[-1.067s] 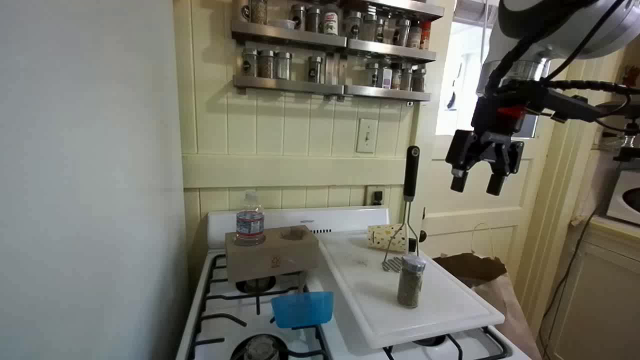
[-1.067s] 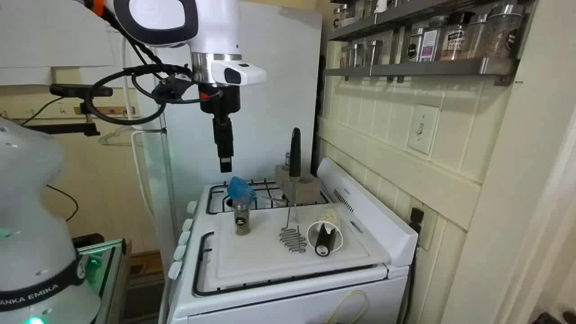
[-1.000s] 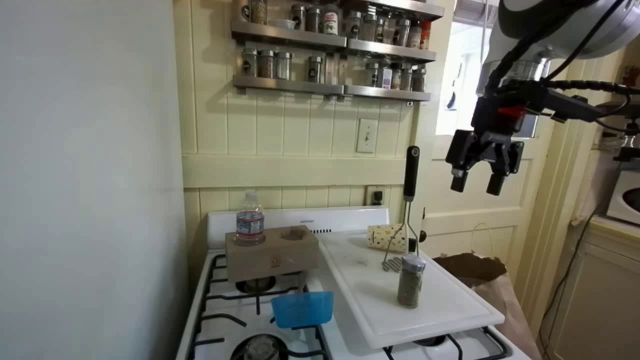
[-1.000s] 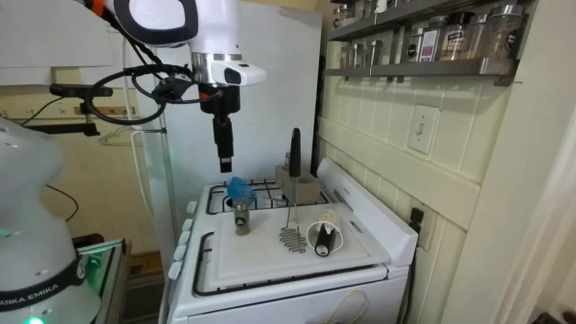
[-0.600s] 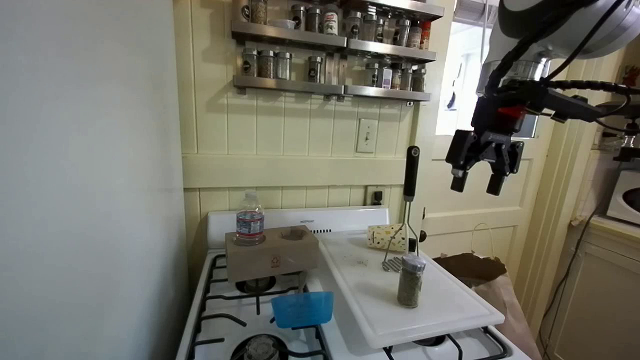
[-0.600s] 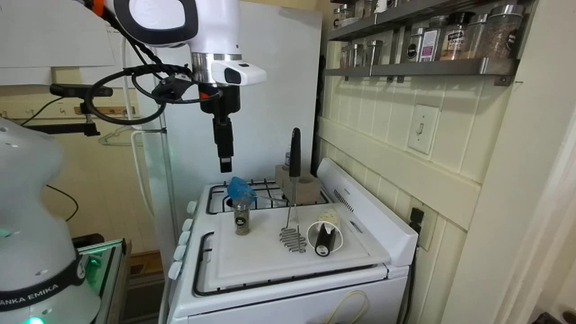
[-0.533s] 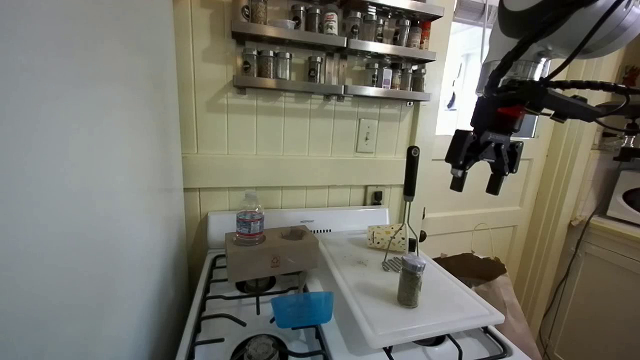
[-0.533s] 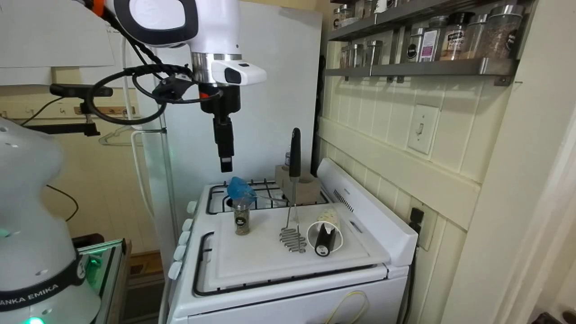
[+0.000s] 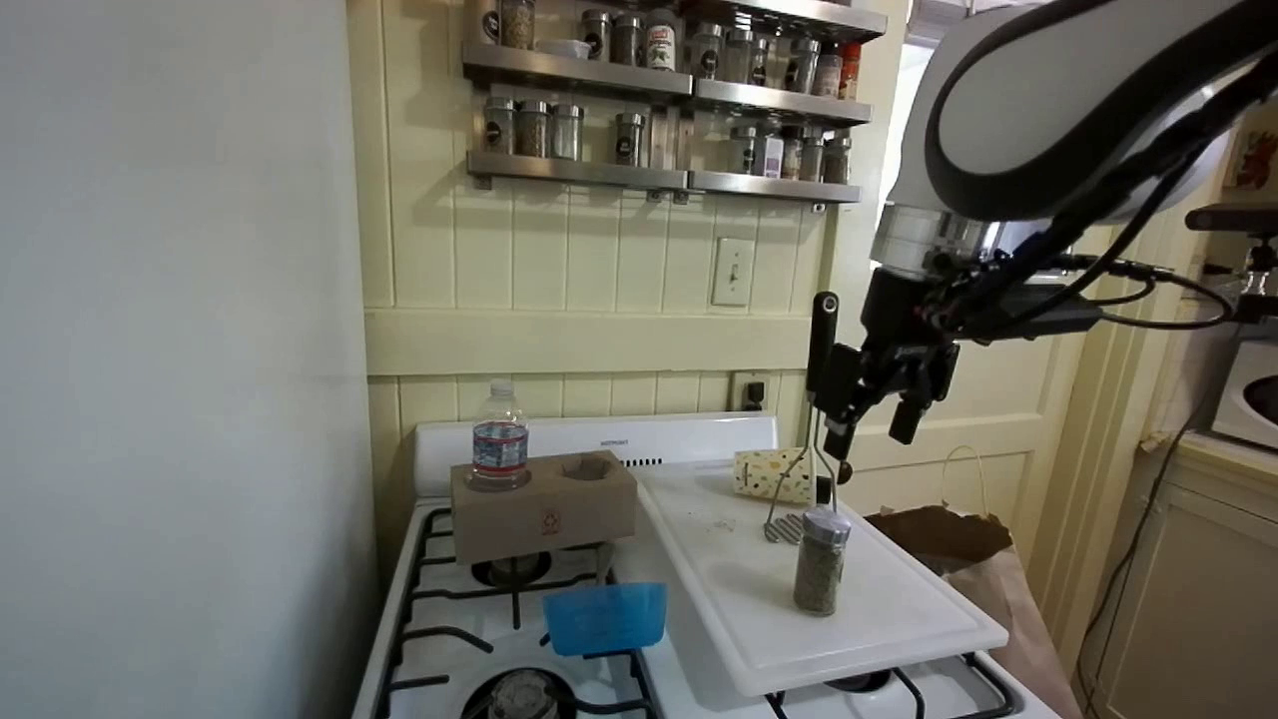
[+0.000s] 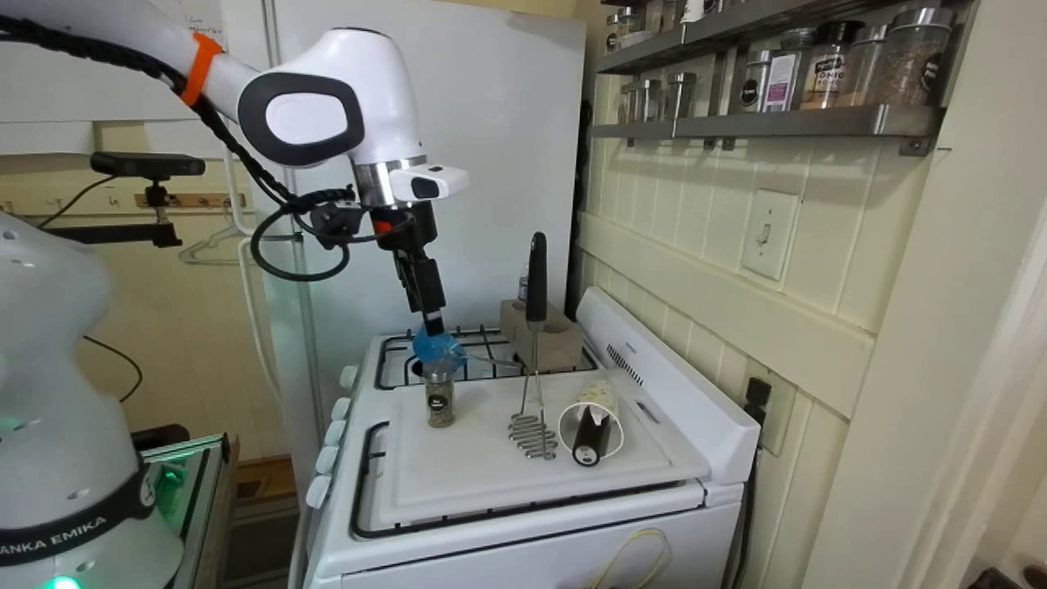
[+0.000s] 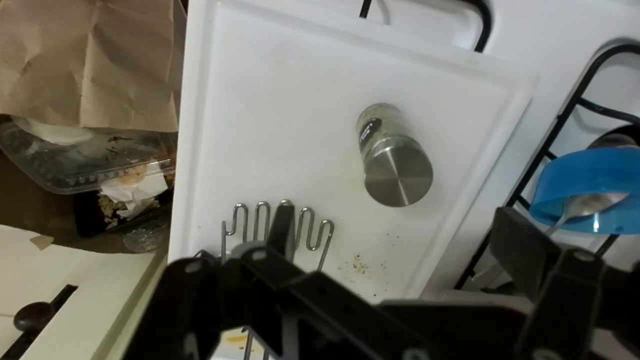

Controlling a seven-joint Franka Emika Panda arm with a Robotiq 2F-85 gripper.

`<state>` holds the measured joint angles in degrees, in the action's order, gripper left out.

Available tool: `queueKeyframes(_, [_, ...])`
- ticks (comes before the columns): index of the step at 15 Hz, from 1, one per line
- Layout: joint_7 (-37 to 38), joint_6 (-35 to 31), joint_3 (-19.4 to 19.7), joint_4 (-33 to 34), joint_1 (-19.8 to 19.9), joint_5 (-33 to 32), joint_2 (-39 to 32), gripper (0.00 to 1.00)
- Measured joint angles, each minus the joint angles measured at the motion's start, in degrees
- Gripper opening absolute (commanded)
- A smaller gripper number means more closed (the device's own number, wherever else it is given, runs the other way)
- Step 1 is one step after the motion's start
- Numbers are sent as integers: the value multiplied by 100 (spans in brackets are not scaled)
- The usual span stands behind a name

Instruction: Move the spice bottle from the lid, then to the left side of the sink

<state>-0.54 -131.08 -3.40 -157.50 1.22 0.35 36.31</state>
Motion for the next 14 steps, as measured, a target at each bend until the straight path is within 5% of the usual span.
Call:
queueKeyframes(6, [20, -167, -30, -19, -42, 0, -167, 100])
queueKeyframes(11, [364, -1577, -187, -37, -158, 24, -870, 100])
queueKeyframes(14, [575, -1748, -302, -34, -189, 22, -1398, 100])
